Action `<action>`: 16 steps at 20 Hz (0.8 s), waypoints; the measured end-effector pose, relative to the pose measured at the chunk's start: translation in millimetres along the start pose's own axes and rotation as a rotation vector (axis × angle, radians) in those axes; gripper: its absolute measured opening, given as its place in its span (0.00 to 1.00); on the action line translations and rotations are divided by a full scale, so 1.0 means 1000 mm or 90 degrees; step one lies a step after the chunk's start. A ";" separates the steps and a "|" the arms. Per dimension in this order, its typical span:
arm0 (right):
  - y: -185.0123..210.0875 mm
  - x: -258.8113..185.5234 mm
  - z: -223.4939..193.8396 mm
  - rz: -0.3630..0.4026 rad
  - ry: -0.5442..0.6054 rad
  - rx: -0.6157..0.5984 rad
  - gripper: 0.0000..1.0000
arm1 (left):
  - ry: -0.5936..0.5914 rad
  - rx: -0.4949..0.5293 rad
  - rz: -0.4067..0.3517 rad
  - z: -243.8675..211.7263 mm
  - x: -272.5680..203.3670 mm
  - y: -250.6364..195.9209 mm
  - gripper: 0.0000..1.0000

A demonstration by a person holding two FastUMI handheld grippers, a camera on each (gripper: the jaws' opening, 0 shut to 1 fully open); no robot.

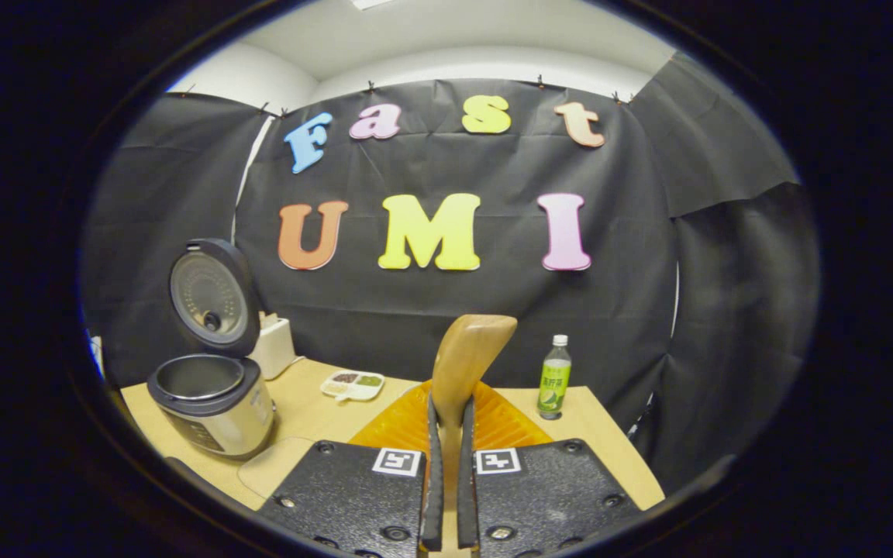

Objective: Close the left gripper, press the button to open the rice cooker; take a wooden spoon from the chopstick holder with the right hand, scoop a spoonful of rice and pour it into the rice cooker, then put the wooden spoon back into the chopstick holder.

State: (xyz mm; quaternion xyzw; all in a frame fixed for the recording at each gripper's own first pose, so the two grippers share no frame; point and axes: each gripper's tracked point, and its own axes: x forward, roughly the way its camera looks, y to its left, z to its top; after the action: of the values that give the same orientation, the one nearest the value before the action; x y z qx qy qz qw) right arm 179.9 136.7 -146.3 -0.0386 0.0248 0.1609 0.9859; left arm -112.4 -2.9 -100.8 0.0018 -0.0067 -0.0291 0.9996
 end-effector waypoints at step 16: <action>0.059 0.001 -0.121 -0.056 0.119 -0.080 0.13 | 0.004 -0.016 0.012 -0.009 -0.013 0.027 0.94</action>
State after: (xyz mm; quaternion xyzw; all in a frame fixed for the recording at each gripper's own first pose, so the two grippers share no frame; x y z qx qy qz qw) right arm 157.4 182.8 -271.1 -0.1164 0.1044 0.1143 0.9811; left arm -123.8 24.9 -109.8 -0.0110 -0.0035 -0.0198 0.9997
